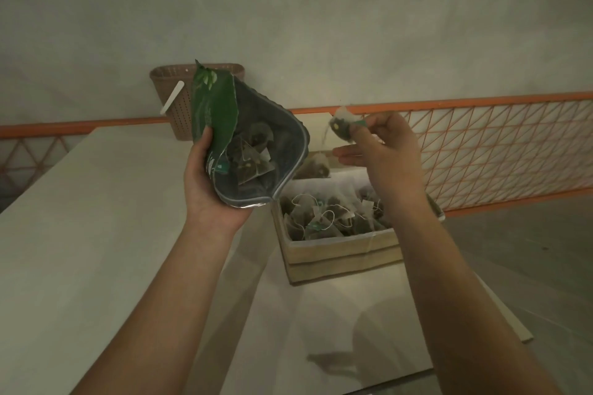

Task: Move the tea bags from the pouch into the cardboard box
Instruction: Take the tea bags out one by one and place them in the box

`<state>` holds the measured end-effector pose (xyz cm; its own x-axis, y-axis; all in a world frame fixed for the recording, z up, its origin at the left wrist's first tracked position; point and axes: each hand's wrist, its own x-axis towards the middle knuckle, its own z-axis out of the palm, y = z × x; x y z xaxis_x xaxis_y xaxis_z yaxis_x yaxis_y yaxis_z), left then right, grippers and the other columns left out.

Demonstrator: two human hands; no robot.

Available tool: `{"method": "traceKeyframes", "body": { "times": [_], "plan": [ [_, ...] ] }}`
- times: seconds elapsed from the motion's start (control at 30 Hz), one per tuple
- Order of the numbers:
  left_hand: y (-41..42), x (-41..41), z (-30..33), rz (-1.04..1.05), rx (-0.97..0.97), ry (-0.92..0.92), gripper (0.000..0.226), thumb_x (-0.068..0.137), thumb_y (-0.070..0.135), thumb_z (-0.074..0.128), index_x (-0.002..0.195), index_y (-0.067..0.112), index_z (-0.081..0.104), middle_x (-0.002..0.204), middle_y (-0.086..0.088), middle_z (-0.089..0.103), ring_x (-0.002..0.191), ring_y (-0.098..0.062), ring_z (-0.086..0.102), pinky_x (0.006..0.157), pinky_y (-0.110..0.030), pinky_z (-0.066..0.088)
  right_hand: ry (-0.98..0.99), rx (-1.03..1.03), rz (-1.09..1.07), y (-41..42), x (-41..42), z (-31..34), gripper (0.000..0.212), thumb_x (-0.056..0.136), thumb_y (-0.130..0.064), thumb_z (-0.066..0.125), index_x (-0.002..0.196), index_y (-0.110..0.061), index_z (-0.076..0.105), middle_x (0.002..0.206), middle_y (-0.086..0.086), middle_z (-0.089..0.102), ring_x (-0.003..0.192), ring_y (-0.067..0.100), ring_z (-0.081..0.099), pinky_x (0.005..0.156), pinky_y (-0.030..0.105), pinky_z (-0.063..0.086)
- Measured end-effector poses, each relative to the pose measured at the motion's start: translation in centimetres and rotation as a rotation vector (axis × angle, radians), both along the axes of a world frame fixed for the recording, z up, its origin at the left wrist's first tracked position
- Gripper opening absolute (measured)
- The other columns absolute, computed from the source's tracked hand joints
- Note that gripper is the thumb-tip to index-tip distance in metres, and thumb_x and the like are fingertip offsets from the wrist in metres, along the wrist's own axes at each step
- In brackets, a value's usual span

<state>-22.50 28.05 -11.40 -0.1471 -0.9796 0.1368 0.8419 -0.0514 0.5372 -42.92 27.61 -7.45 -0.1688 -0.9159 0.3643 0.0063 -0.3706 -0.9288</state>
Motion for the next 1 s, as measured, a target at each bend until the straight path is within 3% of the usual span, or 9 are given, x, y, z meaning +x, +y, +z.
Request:
{"method": "traceKeyframes", "body": {
  "times": [0.17,0.23,0.37,0.5,0.57,0.67,0.77,0.87,1.0],
  "plan": [
    [0.0,0.0,0.0,0.01,-0.001,-0.007,0.059,0.101,0.051,0.043,0.153,0.022,0.044,0.157,-0.009,0.044,0.128,-0.034,0.056,0.1,-0.05,0.052,0.136,0.137,0.078,-2.6,0.7,-2.5,0.006,0.095,-0.007,0.056,0.099,-0.008,0.052,0.106,0.016,0.067,0.078,0.022,0.073,0.069,0.026,0.06],
    [-0.2,0.2,-0.2,0.012,0.004,-0.013,0.06,0.101,0.051,0.044,0.153,0.023,0.044,0.157,-0.008,0.044,0.133,-0.034,0.052,0.104,-0.05,0.049,0.319,0.181,0.053,-3.0,0.7,-3.4,0.01,0.096,-0.009,0.056,0.102,-0.013,0.051,0.106,0.009,0.066,0.086,0.018,0.069,0.07,0.023,0.058],
    [-0.5,0.4,-0.4,0.002,0.012,-0.015,0.062,0.098,0.05,0.052,0.153,0.023,0.043,0.16,-0.007,0.041,0.146,-0.031,0.039,0.114,-0.052,0.038,0.727,0.184,-0.055,-3.3,0.1,-4.5,0.015,0.094,-0.012,0.058,0.108,-0.017,0.056,0.1,-0.003,0.061,0.082,0.008,0.057,0.062,0.015,0.044],
    [-0.9,0.4,-0.7,0.003,0.005,-0.021,0.062,0.099,0.05,0.051,0.154,0.023,0.043,0.16,-0.007,0.041,0.147,-0.032,0.038,0.115,-0.052,0.038,0.77,0.036,-0.107,-2.7,0.0,-4.5,0.022,0.095,-0.014,0.055,0.114,-0.017,0.066,0.11,-0.007,0.062,0.095,0.007,0.055,0.077,0.017,0.041],
    [-0.9,0.3,-0.9,-0.005,0.008,-0.016,0.061,0.099,0.05,0.051,0.153,0.024,0.043,0.16,-0.007,0.041,0.146,-0.033,0.038,0.114,-0.051,0.039,0.819,-0.011,-0.009,-2.5,0.1,-4.6,0.02,0.097,-0.027,0.055,0.113,-0.023,0.067,0.105,-0.012,0.061,0.09,0.004,0.054,0.073,0.014,0.039],
    [-0.8,0.2,-0.9,-0.014,0.004,-0.01,0.062,0.098,0.05,0.052,0.154,0.024,0.042,0.16,-0.007,0.04,0.147,-0.033,0.038,0.115,-0.052,0.038,1.076,0.083,0.193,-2.1,0.2,-5.1,0.026,0.092,-0.051,0.056,0.11,-0.036,0.067,0.102,-0.019,0.063,0.092,0.004,0.057,0.086,0.027,0.046],
    [-0.7,0.1,-0.7,-0.012,0.006,-0.005,0.062,0.098,0.049,0.051,0.154,0.023,0.042,0.16,-0.007,0.041,0.146,-0.033,0.04,0.113,-0.052,0.041,1.228,0.154,0.161,-1.9,0.0,-5.4,0.025,0.089,-0.048,0.062,0.11,-0.037,0.069,0.116,-0.01,0.066,0.106,0.014,0.058,0.103,0.045,0.043],
    [-0.5,0.2,-0.5,-0.014,0.01,0.008,0.061,0.099,0.05,0.049,0.154,0.023,0.042,0.159,-0.008,0.042,0.144,-0.034,0.041,0.111,-0.052,0.042,1.078,0.072,0.025,-1.3,0.3,-5.0,0.013,0.088,-0.037,0.066,0.101,-0.033,0.068,0.117,-0.005,0.058,0.108,0.017,0.054,0.1,0.043,0.044],
    [-0.2,0.0,-0.3,-0.007,0.014,0.028,0.059,0.1,0.05,0.046,0.152,0.022,0.045,0.155,-0.009,0.047,0.14,-0.033,0.047,0.104,-0.052,0.049,0.454,-0.056,0.005,1.1,2.0,-3.8,0.018,0.088,-0.015,0.065,0.088,-0.032,0.059,0.111,-0.01,0.049,0.104,0.007,0.056,0.09,0.021,0.045]
  ]
}}
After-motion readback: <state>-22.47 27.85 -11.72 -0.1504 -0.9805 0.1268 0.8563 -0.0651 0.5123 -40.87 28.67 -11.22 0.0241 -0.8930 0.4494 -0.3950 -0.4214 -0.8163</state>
